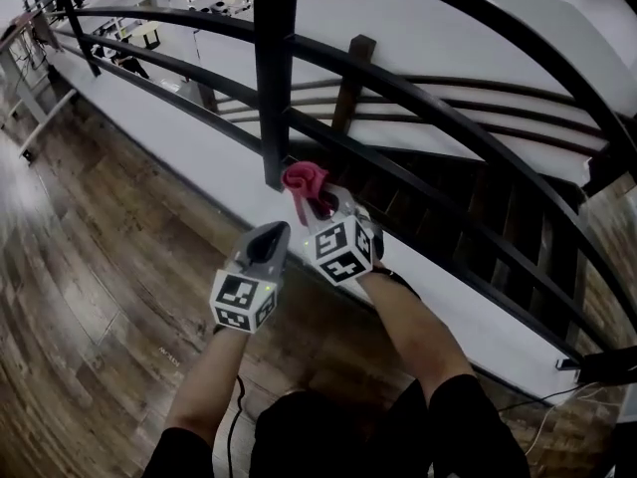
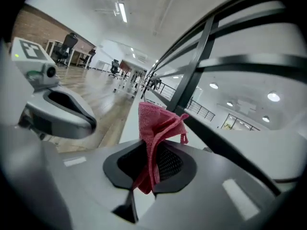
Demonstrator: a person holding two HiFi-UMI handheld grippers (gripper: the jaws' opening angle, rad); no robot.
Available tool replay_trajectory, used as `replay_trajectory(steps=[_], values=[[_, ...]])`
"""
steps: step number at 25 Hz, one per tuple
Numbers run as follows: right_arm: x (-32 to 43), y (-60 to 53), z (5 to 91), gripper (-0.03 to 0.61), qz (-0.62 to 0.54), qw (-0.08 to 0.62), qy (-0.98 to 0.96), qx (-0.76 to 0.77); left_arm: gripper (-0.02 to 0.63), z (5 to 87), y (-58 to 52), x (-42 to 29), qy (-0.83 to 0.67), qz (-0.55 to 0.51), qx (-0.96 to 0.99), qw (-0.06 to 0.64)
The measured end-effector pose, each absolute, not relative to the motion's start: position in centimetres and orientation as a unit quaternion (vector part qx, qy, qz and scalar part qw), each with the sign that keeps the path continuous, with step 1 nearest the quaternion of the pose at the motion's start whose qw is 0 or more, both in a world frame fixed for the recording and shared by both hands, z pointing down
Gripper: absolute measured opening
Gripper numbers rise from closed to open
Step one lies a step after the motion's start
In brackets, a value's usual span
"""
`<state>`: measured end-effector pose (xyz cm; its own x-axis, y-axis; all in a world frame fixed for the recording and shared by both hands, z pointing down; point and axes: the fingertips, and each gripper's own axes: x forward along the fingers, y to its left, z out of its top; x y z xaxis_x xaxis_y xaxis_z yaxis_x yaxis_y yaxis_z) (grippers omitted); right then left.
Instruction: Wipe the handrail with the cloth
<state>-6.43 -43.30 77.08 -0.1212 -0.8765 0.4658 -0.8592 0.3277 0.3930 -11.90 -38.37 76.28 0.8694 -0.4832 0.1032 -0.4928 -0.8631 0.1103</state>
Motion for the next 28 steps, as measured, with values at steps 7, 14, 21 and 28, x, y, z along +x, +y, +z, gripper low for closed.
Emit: replay_trajectory(steps=[7,14,21,28], values=[[-4.1,-50.6,83.2,0.044,0.087,0.338,-0.715,0.606,0.0,79.2,-43.8,-12.1,-0.277,0.058,0.957,0.06],[-2.2,-55.3,85.2,0.044,0.105,0.342,-0.687,0.632,0.0,81.9,-45.1,-10.5,-0.272,0.068,0.956,0.091],[-1.8,-55.4,86.0,0.044,0.072,0.399,-0.668,0.624,0.0,84.0,-45.2,-10.3,-0.287,0.073,0.948,0.12],[-1.4,-54.6,85.6,0.044,0.066,0.396,-0.673,0.621,0.0,84.7,-44.1,-8.7,-0.276,0.078,0.949,0.127]])
